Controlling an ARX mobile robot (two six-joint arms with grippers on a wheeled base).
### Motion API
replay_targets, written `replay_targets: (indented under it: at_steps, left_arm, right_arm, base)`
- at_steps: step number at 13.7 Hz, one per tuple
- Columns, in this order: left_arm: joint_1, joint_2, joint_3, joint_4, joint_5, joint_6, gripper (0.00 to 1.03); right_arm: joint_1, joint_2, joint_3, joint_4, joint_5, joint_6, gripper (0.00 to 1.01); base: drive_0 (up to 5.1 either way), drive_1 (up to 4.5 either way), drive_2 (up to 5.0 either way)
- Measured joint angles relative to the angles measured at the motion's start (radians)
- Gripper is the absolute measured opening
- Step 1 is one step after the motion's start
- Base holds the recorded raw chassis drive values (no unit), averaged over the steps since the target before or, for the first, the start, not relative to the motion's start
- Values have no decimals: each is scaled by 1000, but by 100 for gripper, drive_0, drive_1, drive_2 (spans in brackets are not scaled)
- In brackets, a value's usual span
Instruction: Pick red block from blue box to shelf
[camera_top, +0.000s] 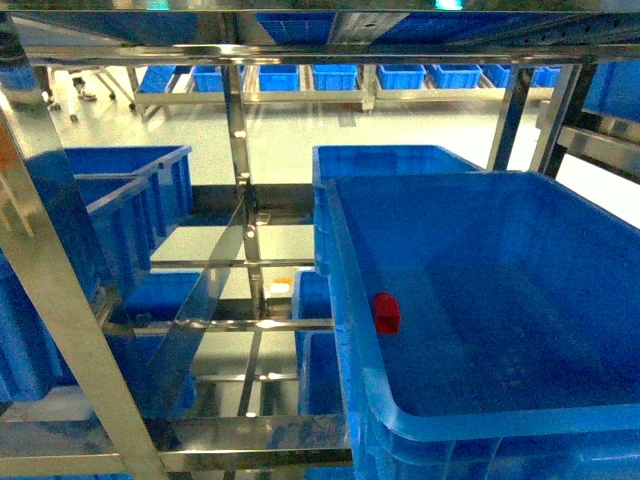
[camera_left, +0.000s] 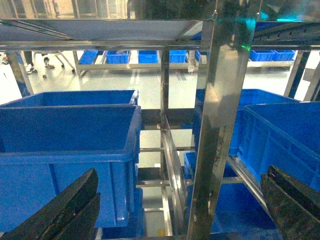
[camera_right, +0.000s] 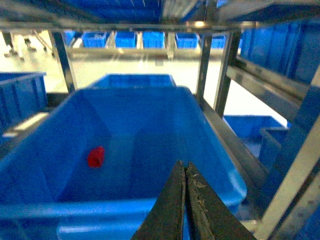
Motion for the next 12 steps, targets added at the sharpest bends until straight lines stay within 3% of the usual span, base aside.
replay_targets:
  at_steps: [1,6,7,10,12]
  left_arm:
    - [0,0,0,0,0,0,98]
    - [0,0,0,0,0,0,98]
    - [0,0,0,0,0,0,98]
    - [0,0,0,0,0,0,98]
    - [0,0,0,0,0,0,98]
  right_arm:
    - [0,-82,0,-44,0,0,2]
    - [0,-84,0,-48,0,0,2]
    - [0,-84,0,-48,0,0,7]
    - [0,-84,0,-48,0,0,46]
    - [0,-84,0,-48,0,0,62]
  base:
    - [0,0,0]
    - [0,0,0]
    - [0,0,0]
    - [0,0,0]
    - [0,0,0]
